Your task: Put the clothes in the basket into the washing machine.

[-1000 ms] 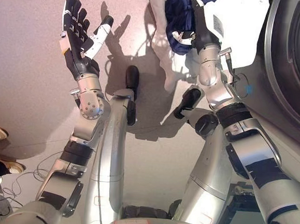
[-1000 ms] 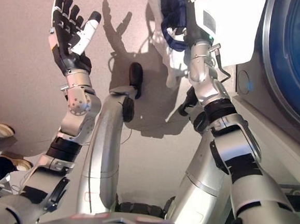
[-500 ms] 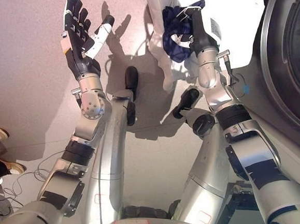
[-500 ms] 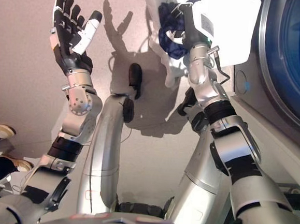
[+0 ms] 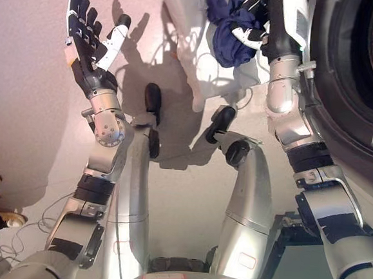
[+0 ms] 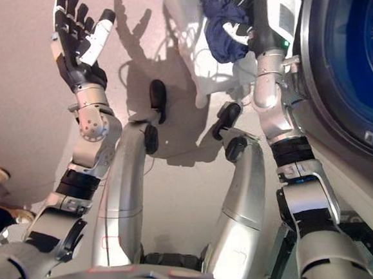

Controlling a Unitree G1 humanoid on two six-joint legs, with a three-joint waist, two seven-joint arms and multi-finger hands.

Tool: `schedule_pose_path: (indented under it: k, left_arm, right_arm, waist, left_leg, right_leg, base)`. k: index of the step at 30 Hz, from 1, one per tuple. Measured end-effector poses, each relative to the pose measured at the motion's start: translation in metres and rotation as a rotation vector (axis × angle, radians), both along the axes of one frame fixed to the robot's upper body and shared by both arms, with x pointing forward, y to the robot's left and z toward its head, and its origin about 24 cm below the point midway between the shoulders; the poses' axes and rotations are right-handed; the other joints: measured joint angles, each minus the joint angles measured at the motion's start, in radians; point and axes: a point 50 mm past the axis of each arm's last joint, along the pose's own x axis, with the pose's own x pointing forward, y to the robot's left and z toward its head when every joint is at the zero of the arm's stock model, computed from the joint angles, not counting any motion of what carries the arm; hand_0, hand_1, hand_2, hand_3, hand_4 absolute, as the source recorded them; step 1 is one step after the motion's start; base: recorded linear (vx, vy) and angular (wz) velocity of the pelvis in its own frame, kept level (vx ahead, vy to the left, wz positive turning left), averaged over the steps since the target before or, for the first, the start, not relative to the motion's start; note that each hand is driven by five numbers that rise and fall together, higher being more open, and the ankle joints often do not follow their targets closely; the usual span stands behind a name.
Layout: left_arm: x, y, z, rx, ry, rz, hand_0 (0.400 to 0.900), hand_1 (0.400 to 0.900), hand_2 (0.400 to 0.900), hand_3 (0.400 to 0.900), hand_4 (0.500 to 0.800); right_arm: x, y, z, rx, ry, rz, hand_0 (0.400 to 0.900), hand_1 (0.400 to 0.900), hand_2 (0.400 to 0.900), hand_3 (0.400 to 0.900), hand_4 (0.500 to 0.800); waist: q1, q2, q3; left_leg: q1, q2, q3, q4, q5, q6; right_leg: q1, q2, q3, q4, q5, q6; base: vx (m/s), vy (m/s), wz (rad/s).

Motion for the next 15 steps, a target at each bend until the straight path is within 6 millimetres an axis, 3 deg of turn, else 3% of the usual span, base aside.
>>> schedule_pose_path:
  k: [9,15]
  left_arm:
    - [-0.001,0.007,-0.002,-0.004,0.015,0.037,0.900,0.900,0.900,0.900,0.800]
    - [-0.004,0.014,-0.001,0.011,0.010,0.057,0.900,0.900,0.900,0.900,0.800]
  right_arm:
    - [-0.017,-0.046,0.004,0.152,-0.099,-0.128,0.400,0.400,0.400,0.400,0.500]
    - [-0.020,-0.095,0.005,0.036,-0.093,-0.350,0.400,0.400,0.400,0.400,0.500]
  waist:
    - [-0.033,-0.003,0.000]
    - [-0.023,-0.004,0.000]
  left_leg:
    - [0.026,0.009,0.019,-0.027,0.001,0.009]
    - [0.050,0.016,0.025,-0.032,0.001,0.010]
  right_leg:
    - [0.023,0.012,0.007,-0.052,0.024,0.013]
    - [0.043,0.018,0.015,-0.064,0.032,0.012]
  base:
    - [0.00,0.022,-0.09]
    - [0.00,0.007,-0.04]
